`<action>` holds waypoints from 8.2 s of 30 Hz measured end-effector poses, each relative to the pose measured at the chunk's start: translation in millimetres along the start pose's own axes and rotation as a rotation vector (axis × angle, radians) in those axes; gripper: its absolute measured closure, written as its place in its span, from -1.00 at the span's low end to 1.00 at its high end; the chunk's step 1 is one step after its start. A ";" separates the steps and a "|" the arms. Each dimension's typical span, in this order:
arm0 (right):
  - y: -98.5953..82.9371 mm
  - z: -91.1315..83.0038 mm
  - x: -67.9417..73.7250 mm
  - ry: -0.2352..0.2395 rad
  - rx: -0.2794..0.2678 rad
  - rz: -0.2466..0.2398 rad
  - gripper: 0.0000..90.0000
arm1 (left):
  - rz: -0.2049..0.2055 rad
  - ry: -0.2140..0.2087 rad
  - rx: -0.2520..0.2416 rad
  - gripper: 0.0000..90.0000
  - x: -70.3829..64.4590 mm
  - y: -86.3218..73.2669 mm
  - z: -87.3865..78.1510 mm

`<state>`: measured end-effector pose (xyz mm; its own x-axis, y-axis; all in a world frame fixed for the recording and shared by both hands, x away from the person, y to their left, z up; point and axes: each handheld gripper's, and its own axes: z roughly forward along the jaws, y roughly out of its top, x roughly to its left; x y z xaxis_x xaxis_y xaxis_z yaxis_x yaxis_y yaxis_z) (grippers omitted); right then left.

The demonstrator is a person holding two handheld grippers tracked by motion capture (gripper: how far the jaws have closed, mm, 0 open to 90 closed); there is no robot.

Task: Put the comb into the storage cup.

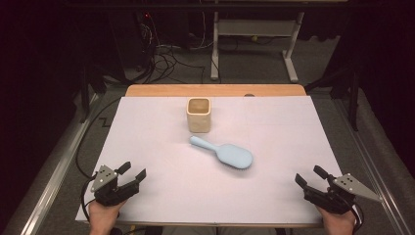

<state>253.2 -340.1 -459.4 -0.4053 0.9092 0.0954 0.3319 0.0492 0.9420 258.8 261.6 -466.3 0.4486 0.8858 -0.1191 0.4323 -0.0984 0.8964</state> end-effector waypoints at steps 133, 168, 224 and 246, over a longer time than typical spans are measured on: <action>0.7 -0.8 2.7 0.037 -0.019 -0.006 -0.47 | 0.078 -0.168 -0.024 -0.16 -56.5 55.3 65.9; 0.8 -0.3 2.9 0.047 -0.021 -0.007 -0.47 | 0.129 -0.193 -0.003 -0.12 -78.9 82.7 96.6; 0.6 -0.5 0.8 0.063 -0.021 -0.002 -0.47 | 0.145 -0.210 0.149 0.02 -107.7 147.3 142.9; 0.7 -0.2 1.4 0.066 -0.020 -0.004 -0.47 | 0.168 -0.180 0.256 0.12 -105.0 167.9 155.9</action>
<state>252.7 -338.9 -458.5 -0.4619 0.8798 0.1120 0.3136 0.0438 0.9486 406.3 81.4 -369.8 0.6508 0.7557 -0.0733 0.5126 -0.3661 0.7767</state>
